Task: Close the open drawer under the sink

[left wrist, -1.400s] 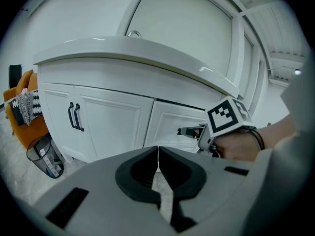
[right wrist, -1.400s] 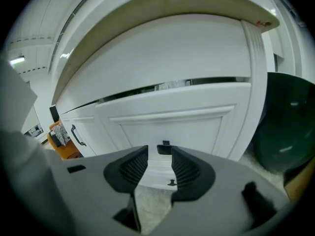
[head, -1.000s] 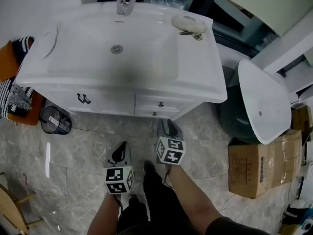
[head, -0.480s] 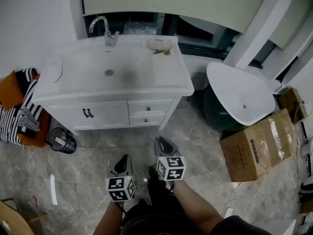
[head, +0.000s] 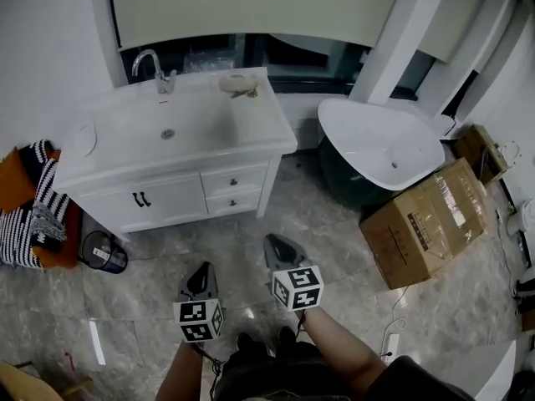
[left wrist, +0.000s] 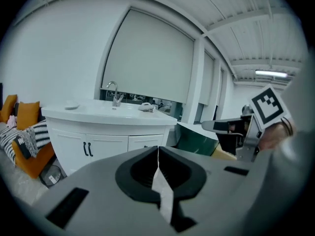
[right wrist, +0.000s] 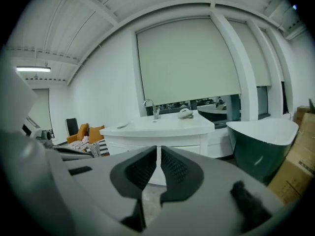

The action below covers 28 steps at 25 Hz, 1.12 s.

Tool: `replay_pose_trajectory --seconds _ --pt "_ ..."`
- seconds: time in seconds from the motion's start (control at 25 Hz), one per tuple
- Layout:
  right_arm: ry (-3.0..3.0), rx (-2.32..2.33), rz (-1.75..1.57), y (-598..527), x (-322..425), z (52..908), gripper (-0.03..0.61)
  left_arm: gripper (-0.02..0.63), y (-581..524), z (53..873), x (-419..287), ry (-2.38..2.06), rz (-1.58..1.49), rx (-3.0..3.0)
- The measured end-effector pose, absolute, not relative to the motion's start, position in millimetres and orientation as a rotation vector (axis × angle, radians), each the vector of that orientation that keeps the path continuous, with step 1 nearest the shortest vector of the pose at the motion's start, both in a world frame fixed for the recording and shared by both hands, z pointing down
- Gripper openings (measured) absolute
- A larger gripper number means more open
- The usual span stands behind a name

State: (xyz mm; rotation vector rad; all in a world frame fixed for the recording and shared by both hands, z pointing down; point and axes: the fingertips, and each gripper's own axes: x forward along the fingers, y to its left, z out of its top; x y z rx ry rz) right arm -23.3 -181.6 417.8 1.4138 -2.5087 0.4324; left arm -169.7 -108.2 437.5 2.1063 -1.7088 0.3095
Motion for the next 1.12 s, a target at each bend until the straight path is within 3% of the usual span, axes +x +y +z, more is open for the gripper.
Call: replay_pose_trajectory --seconds 0.32,1.12 --pt "-2.55 1.379 0.439 -143 1 408 0.041 0.015 -66 429 -135 -1.756 0.295 2.082" --pt "-2.652 1.202 0.413 62 136 397 0.041 0.015 110 394 25 -1.821 0.218 2.127"
